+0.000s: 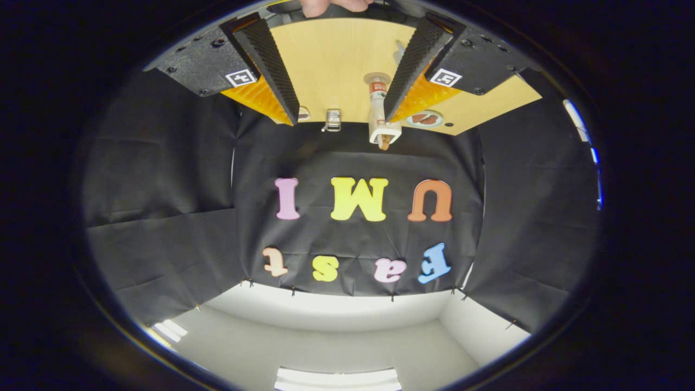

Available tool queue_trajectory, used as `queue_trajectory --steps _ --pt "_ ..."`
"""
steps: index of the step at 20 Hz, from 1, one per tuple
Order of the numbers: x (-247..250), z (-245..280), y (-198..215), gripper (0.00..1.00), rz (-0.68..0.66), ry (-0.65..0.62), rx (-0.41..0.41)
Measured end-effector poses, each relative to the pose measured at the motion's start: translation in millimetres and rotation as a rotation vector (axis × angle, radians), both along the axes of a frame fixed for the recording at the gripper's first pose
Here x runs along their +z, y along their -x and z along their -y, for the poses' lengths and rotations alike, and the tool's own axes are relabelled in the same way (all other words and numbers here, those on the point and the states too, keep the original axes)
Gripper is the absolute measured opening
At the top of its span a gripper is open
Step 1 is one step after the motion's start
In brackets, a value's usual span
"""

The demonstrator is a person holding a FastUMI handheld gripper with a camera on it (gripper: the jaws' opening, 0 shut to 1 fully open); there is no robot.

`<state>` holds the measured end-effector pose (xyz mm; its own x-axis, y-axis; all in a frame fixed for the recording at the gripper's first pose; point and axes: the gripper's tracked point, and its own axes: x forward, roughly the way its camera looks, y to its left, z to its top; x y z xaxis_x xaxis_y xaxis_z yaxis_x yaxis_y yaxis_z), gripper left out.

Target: Take the bottle from table, then pour the juice into the cup, finally place the bottle on the coaster

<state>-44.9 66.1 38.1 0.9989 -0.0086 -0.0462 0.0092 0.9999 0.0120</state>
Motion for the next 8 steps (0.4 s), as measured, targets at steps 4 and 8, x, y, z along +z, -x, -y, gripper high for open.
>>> queue_trajectory --steps 4,8 --pt "-5.3 -4.1 0.7 1.00 -0.009 0.011 0.008" --pt "-3.7 -5.4 -1.5 1.00 -0.004 0.007 0.011"
